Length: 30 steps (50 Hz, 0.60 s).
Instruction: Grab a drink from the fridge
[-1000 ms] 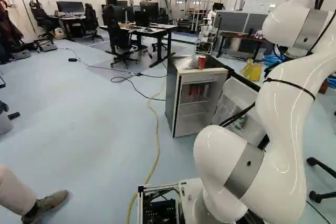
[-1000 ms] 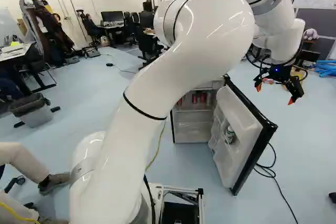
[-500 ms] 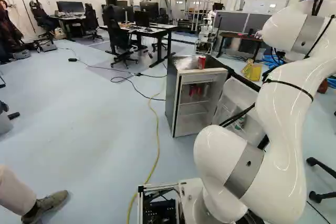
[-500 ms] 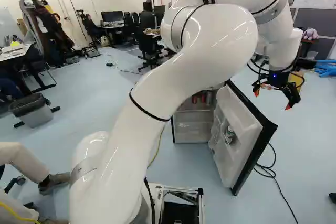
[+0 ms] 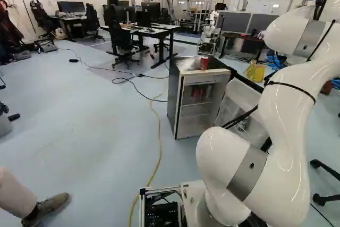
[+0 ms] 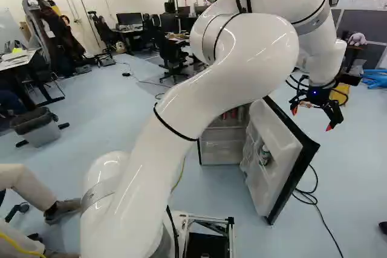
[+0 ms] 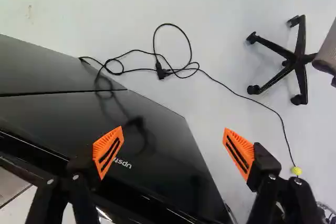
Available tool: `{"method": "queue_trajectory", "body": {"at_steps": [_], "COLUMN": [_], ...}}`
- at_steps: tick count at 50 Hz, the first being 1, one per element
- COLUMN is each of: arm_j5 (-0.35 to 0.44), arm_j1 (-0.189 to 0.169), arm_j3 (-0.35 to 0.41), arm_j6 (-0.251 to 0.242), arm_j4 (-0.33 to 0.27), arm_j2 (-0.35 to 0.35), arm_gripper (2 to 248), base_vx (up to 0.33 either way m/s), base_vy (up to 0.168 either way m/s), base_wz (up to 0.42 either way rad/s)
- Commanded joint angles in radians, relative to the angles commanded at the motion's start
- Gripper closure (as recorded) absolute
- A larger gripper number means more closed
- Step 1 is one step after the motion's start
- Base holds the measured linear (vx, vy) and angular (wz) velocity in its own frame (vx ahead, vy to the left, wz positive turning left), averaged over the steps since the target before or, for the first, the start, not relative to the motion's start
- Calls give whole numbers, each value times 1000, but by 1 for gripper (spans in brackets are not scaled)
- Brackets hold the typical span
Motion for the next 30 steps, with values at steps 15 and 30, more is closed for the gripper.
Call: {"method": "queue_trajectory", "body": {"at_steps": [15,30], "arm_j5": [0,0], "arm_j1": [2,6], "arm_j3": [17,44], "arm_j6": [0,0], "arm_j4": [0,0], "arm_j2": [11,28], "arm_gripper": [3,3], "base_vx": [0,0], "base_vy": [0,0], "base_wz": [0,0]}}
